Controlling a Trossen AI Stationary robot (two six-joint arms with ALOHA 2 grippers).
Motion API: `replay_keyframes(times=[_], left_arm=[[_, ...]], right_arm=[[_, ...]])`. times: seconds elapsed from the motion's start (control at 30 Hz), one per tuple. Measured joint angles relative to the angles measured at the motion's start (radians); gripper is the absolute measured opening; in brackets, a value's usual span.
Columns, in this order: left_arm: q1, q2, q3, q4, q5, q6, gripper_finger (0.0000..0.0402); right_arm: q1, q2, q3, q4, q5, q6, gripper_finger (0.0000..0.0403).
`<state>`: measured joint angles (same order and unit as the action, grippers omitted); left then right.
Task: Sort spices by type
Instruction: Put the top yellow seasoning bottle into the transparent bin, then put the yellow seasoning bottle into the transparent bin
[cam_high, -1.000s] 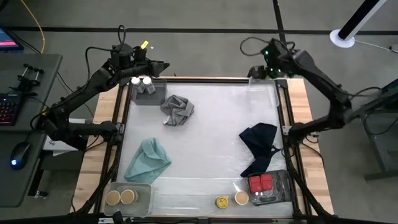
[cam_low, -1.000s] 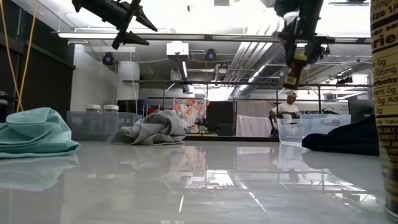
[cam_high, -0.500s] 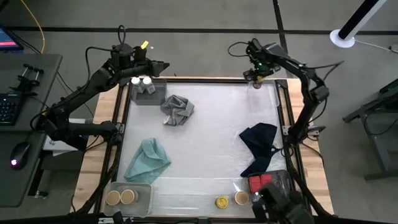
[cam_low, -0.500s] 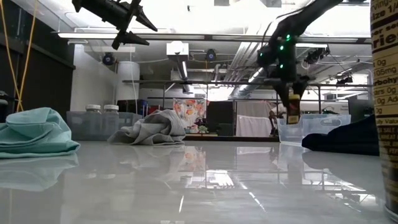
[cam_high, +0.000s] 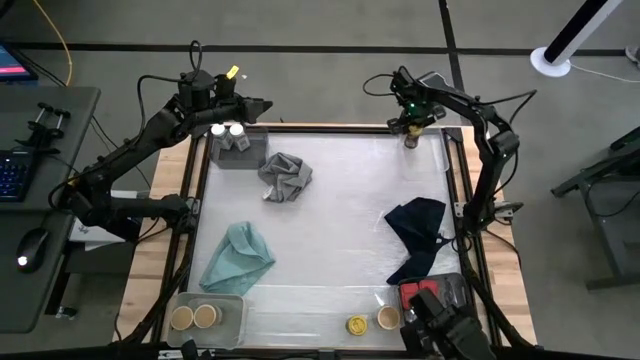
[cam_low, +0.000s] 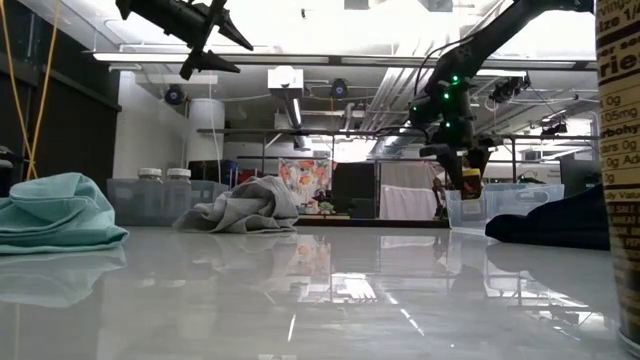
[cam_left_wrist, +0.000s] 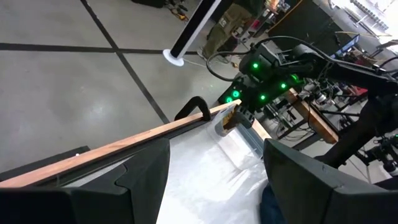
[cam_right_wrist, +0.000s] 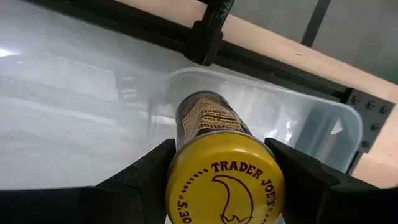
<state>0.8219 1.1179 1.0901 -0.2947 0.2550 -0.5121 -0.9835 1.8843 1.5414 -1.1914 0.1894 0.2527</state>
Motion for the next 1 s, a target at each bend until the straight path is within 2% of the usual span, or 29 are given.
replay_keyframes(times=[0.07,0.27,0.4,0.63,0.73,0.83,0.93,1.0], left_arm=[[0.000,0.000,0.000,0.000,0.000,0.000,0.0245],[0.000,0.000,0.000,0.000,0.000,0.000,0.0245],[0.000,0.000,0.000,0.000,0.001,0.005,0.0245],[0.000,0.000,0.000,-0.002,0.004,0.019,0.0245],[0.000,0.000,0.000,-0.006,0.004,0.045,0.0245],[0.000,0.000,0.000,-0.023,0.004,0.062,0.0245],[0.000,0.000,0.000,-0.031,0.004,0.062,0.0245],[0.000,0.000,0.000,-0.031,0.004,0.061,0.0245]], right_arm=[[0.000,0.000,0.000,-0.001,-0.013,0.000,0.0222],[0.000,0.000,0.000,-0.006,-0.015,0.008,0.0305],[0.000,0.000,0.043,-0.049,-0.006,-0.025,0.0316],[0.002,-0.027,0.238,-0.207,0.031,-0.103,0.0319],[0.020,-0.067,0.310,-0.244,-0.070,-0.107,0.0320],[0.075,-0.127,0.332,-0.242,-0.272,-0.100,0.0320],[0.184,-0.195,0.311,-0.233,-0.462,-0.089,0.0321],[0.296,-0.234,0.292,-0.233,-0.511,-0.065,0.0321]])
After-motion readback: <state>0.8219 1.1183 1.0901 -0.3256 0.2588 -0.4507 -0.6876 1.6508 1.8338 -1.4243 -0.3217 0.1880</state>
